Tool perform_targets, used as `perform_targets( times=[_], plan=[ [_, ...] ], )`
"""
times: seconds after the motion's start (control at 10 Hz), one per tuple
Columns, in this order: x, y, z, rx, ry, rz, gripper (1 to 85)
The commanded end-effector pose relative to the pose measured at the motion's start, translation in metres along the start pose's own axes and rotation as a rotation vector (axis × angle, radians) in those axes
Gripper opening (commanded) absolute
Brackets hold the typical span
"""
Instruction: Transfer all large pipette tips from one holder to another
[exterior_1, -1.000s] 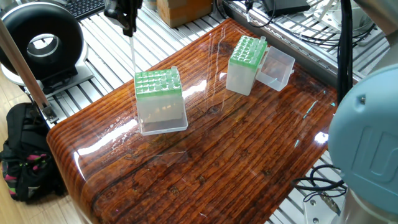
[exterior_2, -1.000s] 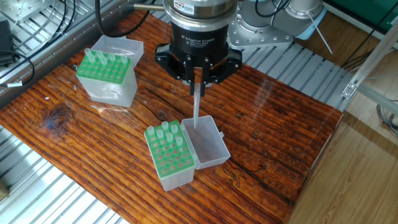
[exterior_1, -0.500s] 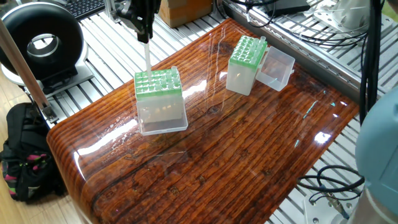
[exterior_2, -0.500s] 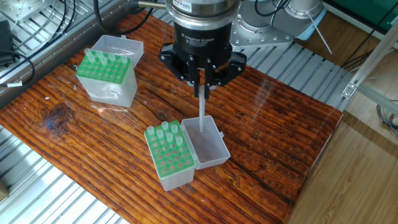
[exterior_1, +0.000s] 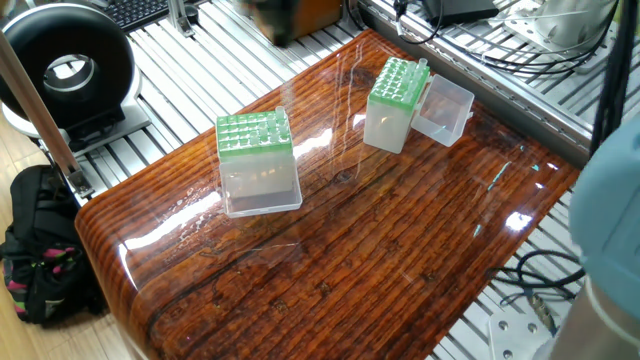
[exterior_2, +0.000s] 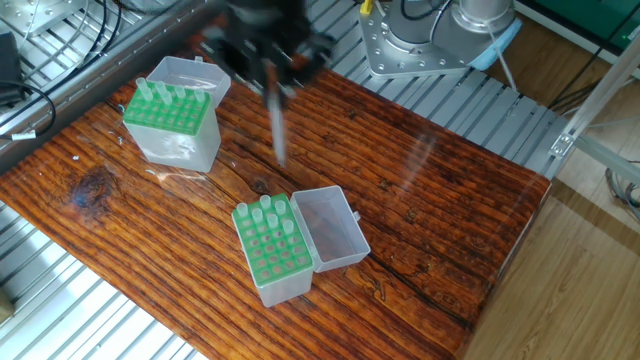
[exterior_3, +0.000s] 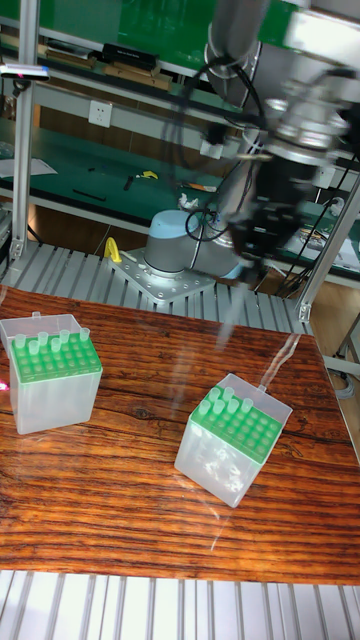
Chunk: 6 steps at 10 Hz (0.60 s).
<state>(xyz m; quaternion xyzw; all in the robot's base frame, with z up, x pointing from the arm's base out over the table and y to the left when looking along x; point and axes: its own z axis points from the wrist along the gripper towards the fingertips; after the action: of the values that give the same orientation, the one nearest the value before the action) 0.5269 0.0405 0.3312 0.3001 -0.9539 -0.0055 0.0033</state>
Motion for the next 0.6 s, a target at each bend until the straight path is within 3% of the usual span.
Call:
perform_targets(
  times=[0.0,0.3,0.5],
  plan=[
    [0.0624,-0.0464,0.0114,0.029,0.022,-0.119,1.7],
    [0.0656,-0.0415,0.0158,0.010,0.016,-0.095,3.7],
    [0.0649,-0.0429,0.0158,0.016,0.013,0.009,3.0]
  ],
)
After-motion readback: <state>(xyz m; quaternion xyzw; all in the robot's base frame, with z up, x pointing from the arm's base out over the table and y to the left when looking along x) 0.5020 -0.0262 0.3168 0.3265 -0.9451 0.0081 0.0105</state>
